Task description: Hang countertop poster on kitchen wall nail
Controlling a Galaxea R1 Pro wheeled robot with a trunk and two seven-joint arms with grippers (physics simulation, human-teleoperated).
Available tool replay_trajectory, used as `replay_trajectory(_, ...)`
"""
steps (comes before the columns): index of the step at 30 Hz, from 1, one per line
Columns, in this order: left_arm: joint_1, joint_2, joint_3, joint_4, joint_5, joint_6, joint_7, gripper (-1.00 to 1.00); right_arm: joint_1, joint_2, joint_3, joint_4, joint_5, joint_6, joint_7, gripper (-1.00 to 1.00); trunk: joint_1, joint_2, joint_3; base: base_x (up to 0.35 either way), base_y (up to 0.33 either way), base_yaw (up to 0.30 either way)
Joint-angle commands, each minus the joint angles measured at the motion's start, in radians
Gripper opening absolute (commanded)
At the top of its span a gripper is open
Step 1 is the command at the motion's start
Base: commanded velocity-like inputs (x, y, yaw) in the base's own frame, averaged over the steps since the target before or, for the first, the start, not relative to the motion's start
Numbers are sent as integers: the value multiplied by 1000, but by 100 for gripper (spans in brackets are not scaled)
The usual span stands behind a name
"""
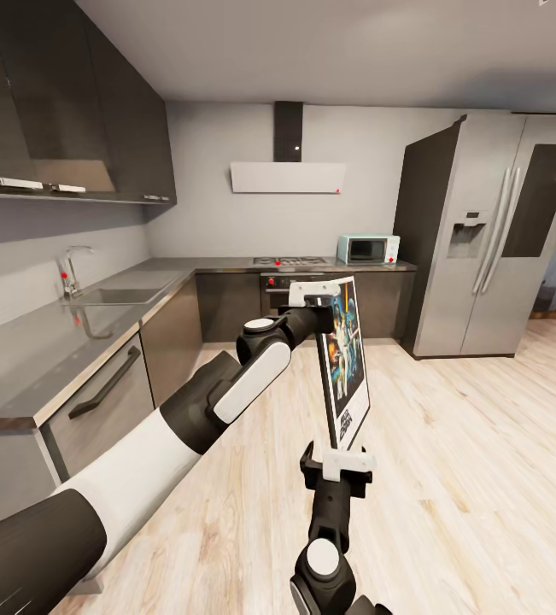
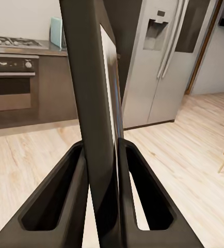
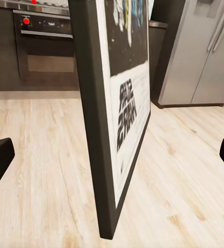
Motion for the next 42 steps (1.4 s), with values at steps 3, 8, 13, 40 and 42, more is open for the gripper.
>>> replay_trajectory(3, -1, 0, -1, -1, 8, 1, 10, -100, -4, 0, 1, 0, 6, 11, -4, 100, 0, -1, -1, 0, 0, 0)
replay_trajectory(8, -1, 0, -1, -2, 8, 2, 11, -100, -30, -1, 0, 28, 6, 11, -4, 100, 0, -1, -1, 0, 0, 0)
replay_trajectory(13, -1, 0, -1, -4, 8, 2, 10, -100, -34, -1, 0, 38, 6, 11, -4, 100, 0, -1, -1, 0, 0, 0)
replay_trajectory(40, -1, 0, -1, -7, 8, 2, 10, -100, -62, -2, -2, 100, 5, 6, -4, 100, 0, -1, -1, 0, 0, 0)
replay_trajectory(42, -1, 0, -1, -7, 8, 2, 10, -100, -62, -2, -3, 100, 5, 5, -4, 100, 0, -1, -1, 0, 0, 0)
